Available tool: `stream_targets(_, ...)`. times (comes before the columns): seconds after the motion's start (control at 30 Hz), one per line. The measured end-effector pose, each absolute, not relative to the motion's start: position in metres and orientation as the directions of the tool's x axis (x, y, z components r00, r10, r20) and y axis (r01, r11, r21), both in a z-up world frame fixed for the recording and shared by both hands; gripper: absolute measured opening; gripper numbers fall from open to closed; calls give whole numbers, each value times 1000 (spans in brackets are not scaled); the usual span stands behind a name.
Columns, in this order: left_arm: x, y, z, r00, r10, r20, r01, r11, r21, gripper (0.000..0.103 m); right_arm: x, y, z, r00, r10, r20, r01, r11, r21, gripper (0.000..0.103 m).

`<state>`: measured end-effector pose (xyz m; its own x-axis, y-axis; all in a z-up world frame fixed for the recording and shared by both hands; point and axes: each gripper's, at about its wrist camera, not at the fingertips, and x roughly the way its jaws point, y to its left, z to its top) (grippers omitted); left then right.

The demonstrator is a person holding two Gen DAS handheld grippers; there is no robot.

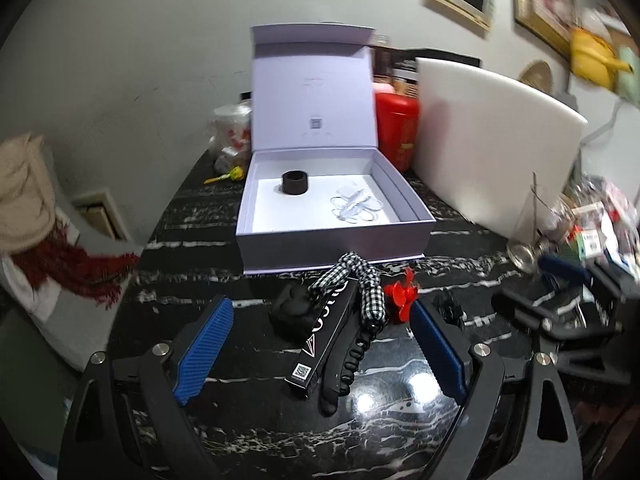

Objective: Organize rigid objects
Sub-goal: 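Withdraw both grippers from the box back toward the remaining items, then grasp the black glove with the right gripper while the left gripper grasps the checkered strap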

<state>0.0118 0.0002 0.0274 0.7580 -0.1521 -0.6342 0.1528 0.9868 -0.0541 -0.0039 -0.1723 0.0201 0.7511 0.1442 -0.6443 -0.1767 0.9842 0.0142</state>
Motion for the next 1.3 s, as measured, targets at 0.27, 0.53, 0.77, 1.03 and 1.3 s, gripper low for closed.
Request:
stream_targets(0.27,24,-3,-4,686,-205,-698,194,976,-96,91,1,-172,-7,693,152,-705,-189,982,26,85)
stream_targets(0.53,33,-8,-19,673,-215,-708,224,971,-82,91,20,-167,-36,620,174,-765,-203,977,57,81)
stream_targets(0.77,43,1,-16,675,-211,-707,204,974,-95,91,36,-163,-44,584,216,-782,-217,970,106,66)
stream_targets(1.03,54,-1,-17,663,-229,-713,219,970,-107,91,45,-166,-50,559,236,-795,-216,967,134,37)
stream_targets(1.3,68,-20,-9,673,-217,-707,255,965,-53,91,44,-180,-47,559,225,-798,-205,970,130,36)
